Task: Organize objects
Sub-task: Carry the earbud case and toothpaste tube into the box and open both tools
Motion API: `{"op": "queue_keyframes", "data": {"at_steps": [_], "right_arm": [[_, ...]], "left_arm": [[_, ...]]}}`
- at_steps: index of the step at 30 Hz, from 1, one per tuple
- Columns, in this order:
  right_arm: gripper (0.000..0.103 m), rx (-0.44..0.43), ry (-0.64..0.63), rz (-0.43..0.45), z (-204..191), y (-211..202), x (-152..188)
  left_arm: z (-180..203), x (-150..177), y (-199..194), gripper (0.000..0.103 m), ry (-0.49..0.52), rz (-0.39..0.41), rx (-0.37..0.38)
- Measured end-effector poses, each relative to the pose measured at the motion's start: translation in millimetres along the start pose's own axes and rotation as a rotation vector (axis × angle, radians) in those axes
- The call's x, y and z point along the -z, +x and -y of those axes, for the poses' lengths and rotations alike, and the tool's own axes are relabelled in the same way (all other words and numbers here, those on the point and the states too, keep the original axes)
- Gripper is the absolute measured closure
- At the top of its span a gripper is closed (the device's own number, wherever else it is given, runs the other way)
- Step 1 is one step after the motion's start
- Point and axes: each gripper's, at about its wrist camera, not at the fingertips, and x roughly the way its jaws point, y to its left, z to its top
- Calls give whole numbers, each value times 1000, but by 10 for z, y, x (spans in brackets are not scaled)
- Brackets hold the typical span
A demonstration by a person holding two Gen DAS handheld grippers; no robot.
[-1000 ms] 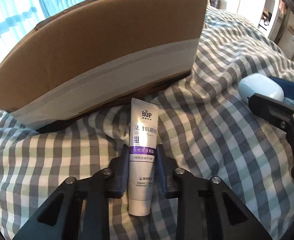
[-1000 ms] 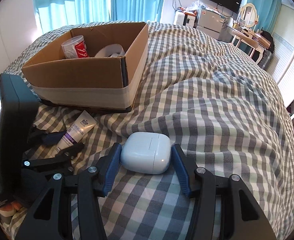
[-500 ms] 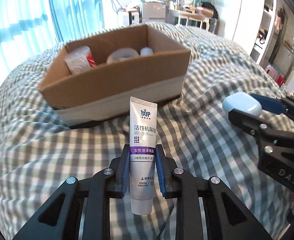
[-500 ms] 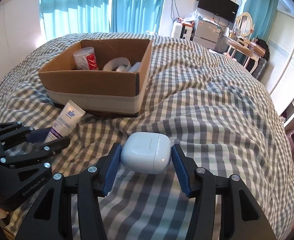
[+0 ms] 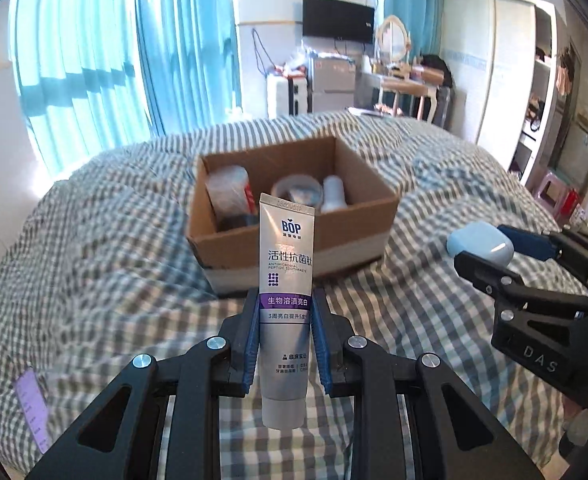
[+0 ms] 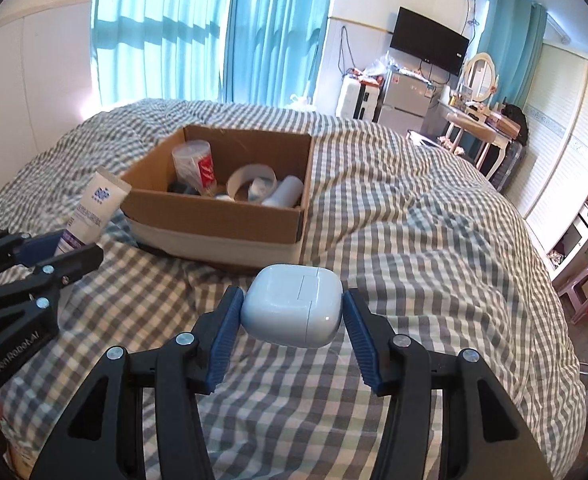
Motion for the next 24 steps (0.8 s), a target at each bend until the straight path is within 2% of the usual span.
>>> {"op": "queue_keyframes", "data": {"at_steps": [11, 24], "right_arm": [[51, 10, -5, 78, -36, -168, -355], [51, -6, -6, 71, 31, 313, -911]], "left_arm": [[-179, -386, -238, 79, -14, 104, -34], [-408, -989, 139, 79, -35, 129, -75]]}}
